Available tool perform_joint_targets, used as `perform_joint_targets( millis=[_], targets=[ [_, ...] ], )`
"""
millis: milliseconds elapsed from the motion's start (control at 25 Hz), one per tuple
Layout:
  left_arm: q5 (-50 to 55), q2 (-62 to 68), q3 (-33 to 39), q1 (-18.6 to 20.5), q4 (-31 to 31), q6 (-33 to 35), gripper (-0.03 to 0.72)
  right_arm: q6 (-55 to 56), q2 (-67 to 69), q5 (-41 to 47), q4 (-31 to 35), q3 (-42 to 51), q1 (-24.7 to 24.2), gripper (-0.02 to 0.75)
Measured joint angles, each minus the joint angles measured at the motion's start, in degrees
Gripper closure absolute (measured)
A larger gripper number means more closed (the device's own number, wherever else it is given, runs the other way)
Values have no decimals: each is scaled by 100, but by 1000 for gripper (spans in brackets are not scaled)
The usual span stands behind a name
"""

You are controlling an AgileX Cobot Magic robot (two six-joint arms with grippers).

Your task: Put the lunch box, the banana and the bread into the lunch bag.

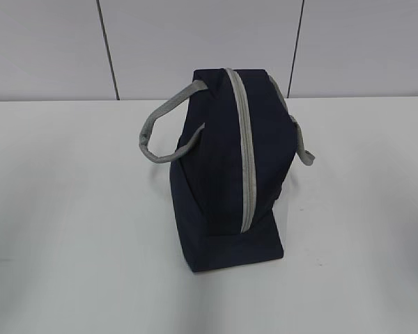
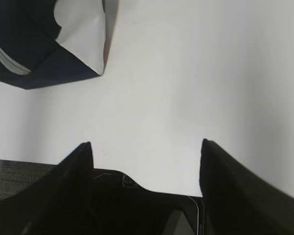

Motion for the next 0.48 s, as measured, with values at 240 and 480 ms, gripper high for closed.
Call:
perform_joint_targets(
  millis=[240, 480],
  targets=[
    [-15, -1067, 581, 0, 63, -5, 159, 13, -745, -58, -26, 911, 0, 222],
    [-161, -1772, 1497, 0, 132, -5, 159, 35, -1099, 67, -72, 1117, 0, 222]
  ],
)
